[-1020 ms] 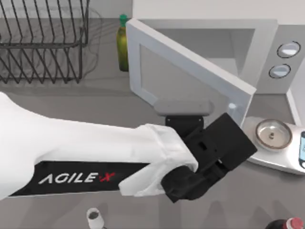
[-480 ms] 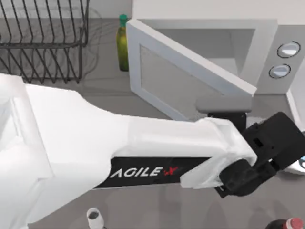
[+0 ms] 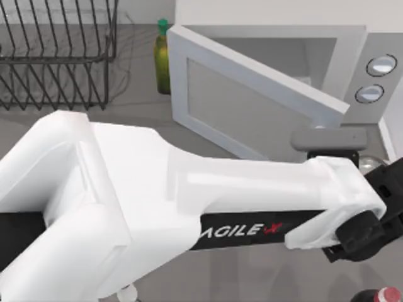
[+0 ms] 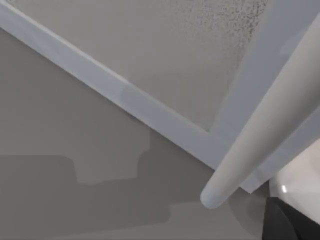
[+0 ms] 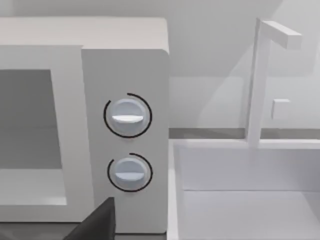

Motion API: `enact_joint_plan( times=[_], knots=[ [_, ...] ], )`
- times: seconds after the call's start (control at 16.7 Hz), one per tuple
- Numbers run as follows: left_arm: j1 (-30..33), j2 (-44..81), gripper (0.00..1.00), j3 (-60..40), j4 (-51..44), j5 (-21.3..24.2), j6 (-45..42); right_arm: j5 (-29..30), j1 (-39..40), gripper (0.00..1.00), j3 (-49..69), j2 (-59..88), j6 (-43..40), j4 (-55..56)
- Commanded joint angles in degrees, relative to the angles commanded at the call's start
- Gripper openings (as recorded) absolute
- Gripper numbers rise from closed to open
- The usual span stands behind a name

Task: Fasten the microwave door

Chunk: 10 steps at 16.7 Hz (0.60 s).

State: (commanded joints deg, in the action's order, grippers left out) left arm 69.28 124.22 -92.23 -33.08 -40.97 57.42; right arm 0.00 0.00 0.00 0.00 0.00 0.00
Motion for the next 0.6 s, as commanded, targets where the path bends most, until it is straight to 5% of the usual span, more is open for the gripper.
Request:
enact_joint_plan(
  times=[0.6],
  knots=[
    [-11.0, 9.5, 0.00, -13.0, 4.4, 5.4, -12.1, 0.0, 0.0, 1.00, 0.0, 0.0, 0.0, 0.0]
  ],
)
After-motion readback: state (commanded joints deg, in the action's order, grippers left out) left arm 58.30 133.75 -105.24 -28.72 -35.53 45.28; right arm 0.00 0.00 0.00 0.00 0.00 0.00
